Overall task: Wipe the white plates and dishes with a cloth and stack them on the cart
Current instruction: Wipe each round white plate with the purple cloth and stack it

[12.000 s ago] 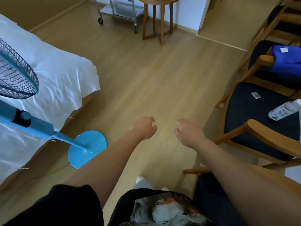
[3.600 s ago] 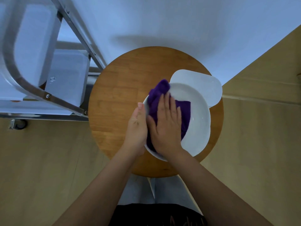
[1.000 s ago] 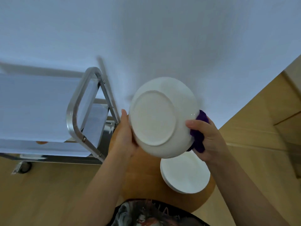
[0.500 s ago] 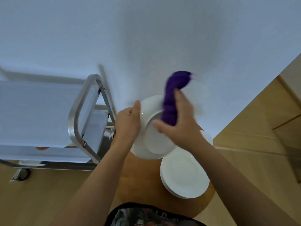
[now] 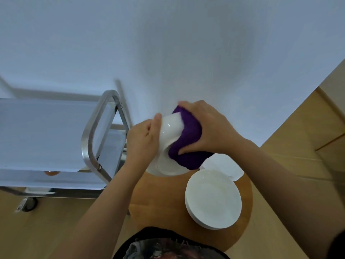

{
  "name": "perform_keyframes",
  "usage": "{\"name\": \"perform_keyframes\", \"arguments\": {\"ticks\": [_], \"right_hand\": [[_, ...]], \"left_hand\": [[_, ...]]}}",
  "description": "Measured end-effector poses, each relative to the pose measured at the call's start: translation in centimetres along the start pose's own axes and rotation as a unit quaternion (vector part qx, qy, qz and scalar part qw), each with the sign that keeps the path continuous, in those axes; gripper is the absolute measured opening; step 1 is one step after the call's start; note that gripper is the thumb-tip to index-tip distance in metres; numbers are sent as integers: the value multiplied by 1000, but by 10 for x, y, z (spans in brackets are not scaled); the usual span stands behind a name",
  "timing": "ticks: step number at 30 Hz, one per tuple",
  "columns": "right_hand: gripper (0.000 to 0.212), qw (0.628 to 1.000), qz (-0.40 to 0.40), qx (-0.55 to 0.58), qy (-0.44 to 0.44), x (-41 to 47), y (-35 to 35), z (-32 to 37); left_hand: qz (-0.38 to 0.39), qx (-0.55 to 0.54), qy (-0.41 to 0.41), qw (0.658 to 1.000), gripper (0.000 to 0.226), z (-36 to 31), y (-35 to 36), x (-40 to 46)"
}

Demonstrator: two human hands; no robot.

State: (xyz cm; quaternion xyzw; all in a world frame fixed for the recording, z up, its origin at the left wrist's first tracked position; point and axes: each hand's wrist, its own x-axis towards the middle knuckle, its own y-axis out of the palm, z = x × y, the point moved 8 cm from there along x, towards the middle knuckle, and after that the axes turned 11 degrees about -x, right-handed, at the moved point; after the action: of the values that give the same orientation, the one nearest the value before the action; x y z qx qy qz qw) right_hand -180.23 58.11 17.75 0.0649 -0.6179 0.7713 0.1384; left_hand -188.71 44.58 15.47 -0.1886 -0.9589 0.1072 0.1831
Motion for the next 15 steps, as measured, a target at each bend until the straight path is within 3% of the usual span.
{"name": "perform_keyframes", "arguments": {"ticks": [4,7,10,12,14,15], "right_hand": [[93,955,-99,230,157,-14,-9,-40],[92,914,-164,303,215,-26,-3,-48],[95,853,-230,378,277,-37,14,-50],[94,830,-237,398,310,-38,19,-54],[87,843,-200,385,318,-34,14,-65],[85,855,-175,373,314,-32,8,-72]], "left_hand": [[-103,-134,-77,983,53,11,-24,3],[-146,-198,-137,959,49,18,-23,0],[-204,-271,-230,912,42,38,-15,-6],[-205,-315,-277,884,44,50,-3,-13],[-165,-329,-299,881,50,61,5,-18],[-109,-345,-296,884,50,65,11,-18]]}}
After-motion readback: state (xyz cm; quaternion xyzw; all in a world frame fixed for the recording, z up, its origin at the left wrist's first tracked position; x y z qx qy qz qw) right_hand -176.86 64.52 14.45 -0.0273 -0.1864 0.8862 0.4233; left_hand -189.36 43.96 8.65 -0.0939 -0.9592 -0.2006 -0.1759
